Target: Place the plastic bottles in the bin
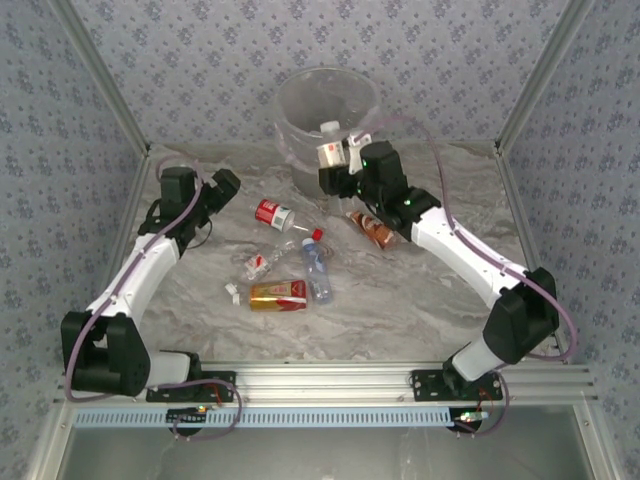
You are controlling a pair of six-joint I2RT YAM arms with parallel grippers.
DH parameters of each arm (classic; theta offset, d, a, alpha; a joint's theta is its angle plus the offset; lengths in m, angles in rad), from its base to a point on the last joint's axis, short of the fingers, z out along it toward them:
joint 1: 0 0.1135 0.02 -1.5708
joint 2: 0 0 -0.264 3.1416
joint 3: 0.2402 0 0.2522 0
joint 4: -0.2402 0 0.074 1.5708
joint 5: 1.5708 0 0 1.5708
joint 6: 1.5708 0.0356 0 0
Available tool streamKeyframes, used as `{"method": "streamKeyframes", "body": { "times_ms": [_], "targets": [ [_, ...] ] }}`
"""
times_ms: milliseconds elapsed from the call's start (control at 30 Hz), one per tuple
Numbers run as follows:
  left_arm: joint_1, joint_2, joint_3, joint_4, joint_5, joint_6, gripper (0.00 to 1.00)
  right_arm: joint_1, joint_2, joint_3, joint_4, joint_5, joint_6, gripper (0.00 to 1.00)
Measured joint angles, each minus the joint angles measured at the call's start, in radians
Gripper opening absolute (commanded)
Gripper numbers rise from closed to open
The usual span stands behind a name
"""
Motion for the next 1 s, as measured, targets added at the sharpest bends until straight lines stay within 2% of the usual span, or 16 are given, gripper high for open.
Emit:
{"method": "streamKeyframes", "body": {
  "times_ms": [167, 433, 633, 767, 1000],
  "targets": [
    [0.0, -0.026, -0.01, -0.002, 0.0, 0.019, 1.0, -0.032, 0.087, 0.158, -0.024, -0.034, -0.021, 0.64],
    [0.0, -0.063, -0.013, -0.024, -0.006, 0.05, 1.0, -0.046, 0.167, 0.287, -0.023, -0.042, -0.056, 0.64],
    [0.0, -0.066, -0.028, -0.032, -0.006, 0.053, 0.99, -0.066, 0.23, 0.373, 0.059, -0.017, -0.058, 0.64],
    [0.0, -0.066, -0.028, -0.045, 0.001, 0.053, 1.0, -0.093, 0.305, 0.462, 0.122, 0.006, -0.054, 0.62],
    [0.0, -0.077, -0.028, -0.056, 0.004, 0.053, 1.0, -0.137, 0.444, 0.623, 0.177, 0.015, -0.07, 0.63]
  ]
}}
